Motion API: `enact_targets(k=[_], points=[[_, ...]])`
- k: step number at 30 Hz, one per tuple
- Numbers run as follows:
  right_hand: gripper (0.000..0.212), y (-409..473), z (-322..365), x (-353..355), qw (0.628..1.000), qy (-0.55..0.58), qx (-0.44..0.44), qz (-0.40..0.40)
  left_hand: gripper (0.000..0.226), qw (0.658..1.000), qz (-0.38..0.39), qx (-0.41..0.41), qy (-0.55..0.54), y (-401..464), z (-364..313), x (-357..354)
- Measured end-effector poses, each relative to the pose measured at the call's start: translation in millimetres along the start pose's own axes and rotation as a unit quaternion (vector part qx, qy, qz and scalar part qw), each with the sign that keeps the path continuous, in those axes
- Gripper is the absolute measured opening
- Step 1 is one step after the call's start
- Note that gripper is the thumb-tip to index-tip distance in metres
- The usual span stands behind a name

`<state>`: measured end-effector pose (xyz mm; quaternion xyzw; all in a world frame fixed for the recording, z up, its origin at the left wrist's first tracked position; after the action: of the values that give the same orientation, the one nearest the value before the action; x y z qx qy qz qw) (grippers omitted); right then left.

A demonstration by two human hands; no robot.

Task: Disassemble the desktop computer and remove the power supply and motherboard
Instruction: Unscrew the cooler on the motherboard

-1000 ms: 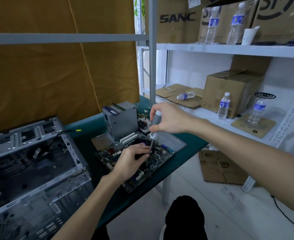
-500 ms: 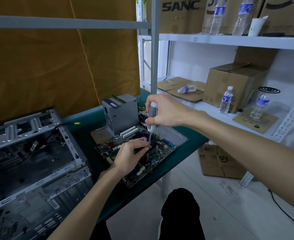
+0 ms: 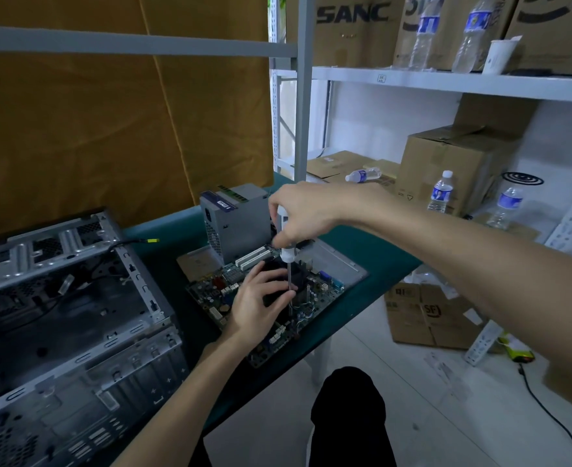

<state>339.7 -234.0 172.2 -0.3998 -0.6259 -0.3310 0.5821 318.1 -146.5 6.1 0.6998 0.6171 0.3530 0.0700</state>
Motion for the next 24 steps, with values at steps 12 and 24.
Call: enact_targets(k=[12,24], points=[[0.027,1,15,4,0.997,-0.041,0.067,-0.019,0.018,0.996,0.053,0.069,0.018,2,11,-4],[0.042,10,1,-3,0.991,-0.074,0.007,0.108,0.044,0.996,0.069,0.057,0.021,-4,39,-18]])
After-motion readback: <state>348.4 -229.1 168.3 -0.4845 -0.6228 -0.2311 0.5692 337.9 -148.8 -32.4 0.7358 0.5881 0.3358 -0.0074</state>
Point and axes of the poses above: each hand's wrist, its own y-axis towards the middle knuckle, its own x-axis out of the back of the hand, z = x × y, the point moved 8 cm from there along y, towards the middle knuckle, and after that the axes turned 10 degrees about -y, right-handed, at the moved point
